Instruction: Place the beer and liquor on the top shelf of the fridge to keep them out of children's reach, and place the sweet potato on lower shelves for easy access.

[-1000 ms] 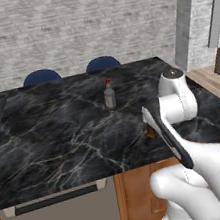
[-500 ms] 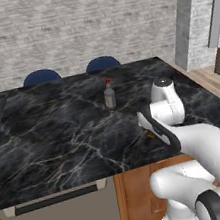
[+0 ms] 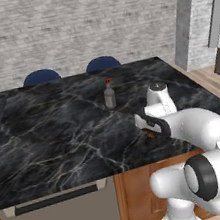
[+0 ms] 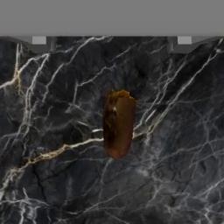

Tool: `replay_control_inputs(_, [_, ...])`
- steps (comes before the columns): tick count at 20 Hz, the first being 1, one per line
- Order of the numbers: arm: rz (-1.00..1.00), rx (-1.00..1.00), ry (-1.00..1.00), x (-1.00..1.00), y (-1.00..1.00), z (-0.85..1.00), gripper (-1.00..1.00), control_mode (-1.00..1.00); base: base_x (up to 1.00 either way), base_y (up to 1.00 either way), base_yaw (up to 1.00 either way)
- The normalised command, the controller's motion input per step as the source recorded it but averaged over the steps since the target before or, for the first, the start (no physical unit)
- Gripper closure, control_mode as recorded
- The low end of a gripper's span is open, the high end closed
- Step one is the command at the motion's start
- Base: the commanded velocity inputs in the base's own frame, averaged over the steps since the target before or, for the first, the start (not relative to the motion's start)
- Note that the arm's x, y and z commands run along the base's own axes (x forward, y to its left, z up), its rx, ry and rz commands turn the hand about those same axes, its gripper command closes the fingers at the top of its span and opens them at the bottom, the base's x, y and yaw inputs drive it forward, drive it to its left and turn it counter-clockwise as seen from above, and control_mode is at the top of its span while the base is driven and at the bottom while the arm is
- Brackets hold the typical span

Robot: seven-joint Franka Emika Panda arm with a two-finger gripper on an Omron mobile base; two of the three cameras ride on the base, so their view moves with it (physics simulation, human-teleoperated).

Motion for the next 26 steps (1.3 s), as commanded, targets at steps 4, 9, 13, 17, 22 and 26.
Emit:
replay_control_inputs(4, [0.0,0.0,0.0,0.37,-0.11,-0.32,-1.0,-1.0,0.0,0.0,0.0])
replay_control_inputs(9, [0.0,0.0,0.0,0.35,-0.07,-0.36,-1.0,-1.0,0.0,0.0,0.0])
replay_control_inputs(13, [0.0,0.0,0.0,0.35,0.0,-0.33,-1.0,-1.0,0.0,0.0,0.0])
replay_control_inputs(17, [0.0,0.0,0.0,0.35,0.0,-0.29,-1.0,-1.0,0.0,0.0,0.0])
replay_control_inputs(22, [0.0,0.0,0.0,0.34,0.0,-0.33,-1.0,-1.0,0.0,0.0,0.0])
replay_control_inputs(26, [0.0,0.0,0.0,0.32,0.0,-0.35,-1.0,-1.0,0.0,0.0,0.0])
